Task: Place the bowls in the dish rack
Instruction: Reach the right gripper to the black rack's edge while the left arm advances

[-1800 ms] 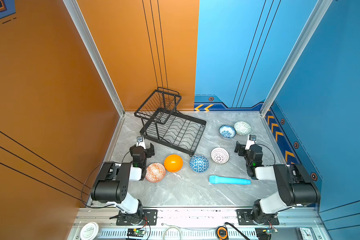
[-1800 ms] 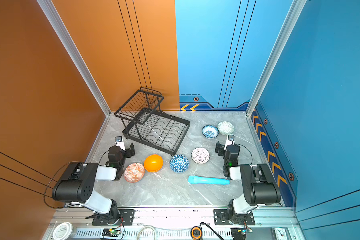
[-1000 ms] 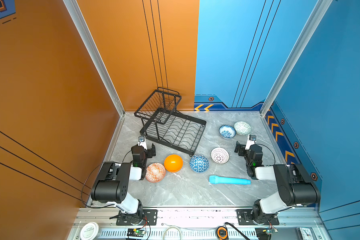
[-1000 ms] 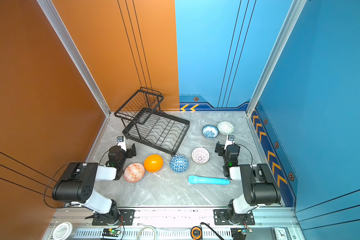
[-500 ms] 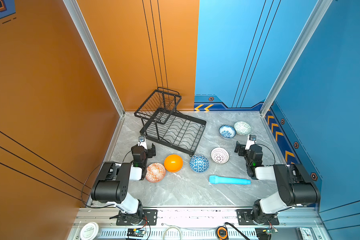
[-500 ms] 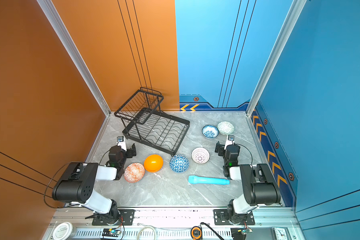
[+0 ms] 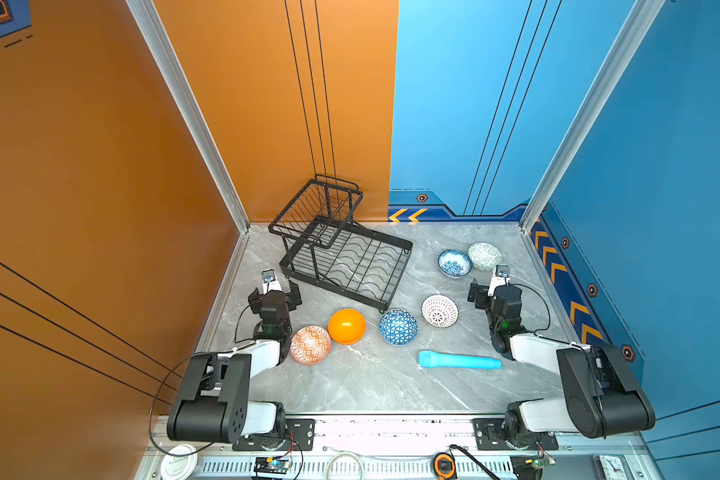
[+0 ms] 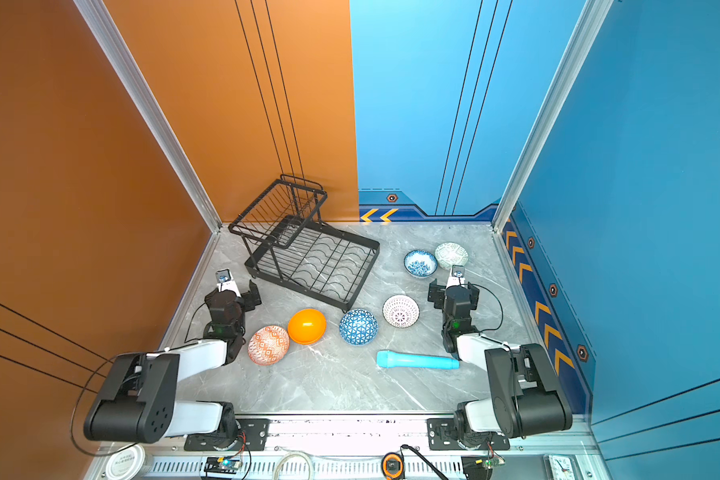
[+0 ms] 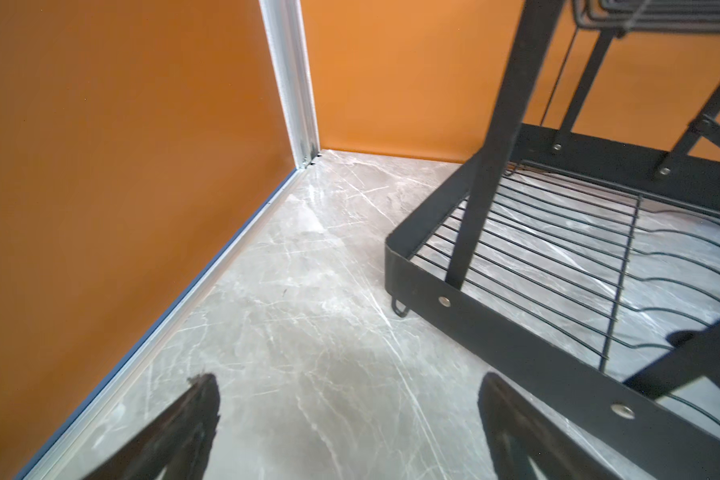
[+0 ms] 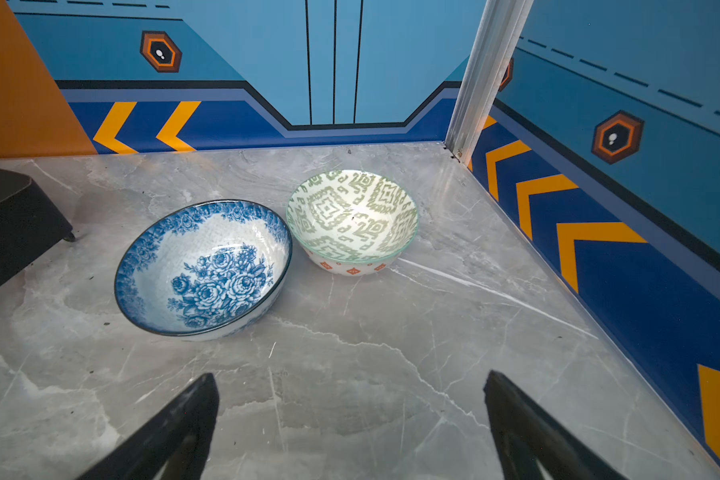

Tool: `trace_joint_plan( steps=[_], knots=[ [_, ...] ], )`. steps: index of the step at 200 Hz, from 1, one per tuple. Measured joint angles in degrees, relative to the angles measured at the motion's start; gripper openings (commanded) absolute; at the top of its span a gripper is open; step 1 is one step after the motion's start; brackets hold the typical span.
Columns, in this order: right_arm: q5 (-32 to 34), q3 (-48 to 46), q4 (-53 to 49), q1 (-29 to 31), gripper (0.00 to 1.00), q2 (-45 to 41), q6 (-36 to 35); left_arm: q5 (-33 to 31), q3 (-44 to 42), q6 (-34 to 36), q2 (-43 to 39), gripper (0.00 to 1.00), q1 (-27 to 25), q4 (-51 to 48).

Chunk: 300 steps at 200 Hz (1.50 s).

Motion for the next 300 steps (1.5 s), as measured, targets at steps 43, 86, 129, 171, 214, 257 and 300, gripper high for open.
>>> trace_joint_plan(
  steps=[43, 86, 129, 171, 214, 257, 300],
  knots=[
    [7.4, 5.1, -10.8, 0.4, 1.00, -4.8, 3.1, -5.7, 4.0, -7.1, -4.9, 0.98, -0.5, -13.7],
    [8.8, 10.5, -21.8, -0.2, 1.00, -8.3, 9.3, -8.6, 9.4, -14.0, -11.0, 0.98, -1.4, -29.7],
    [0.7, 18.0, -34.0, -0.7, 1.00, -9.3, 13.2, -7.2, 17.3, -19.5, -14.5, 0.98, -3.1, -43.6],
    [-1.8, 24.5, -41.0, 5.8, 1.00, -7.4, 17.9, -1.1, 18.9, -26.5, -16.9, 0.98, -6.4, -52.5],
    [-3.5, 33.0, -45.7, 15.4, 1.00, 3.4, 22.0, 4.9, 18.9, -28.3, -16.7, 0.98, -16.4, -53.7],
    [-5.4, 42.3, -48.9, 21.4, 1.00, 13.9, 26.1, 7.2, 18.9, -28.5, -15.6, 0.98, -23.3, -52.5],
    [-7.8, 49.6, -50.2, 25.2, 0.90, 23.2, 29.6, 8.9, 17.1, -29.0, -15.1, 0.98, -24.7, -49.8]
  ],
)
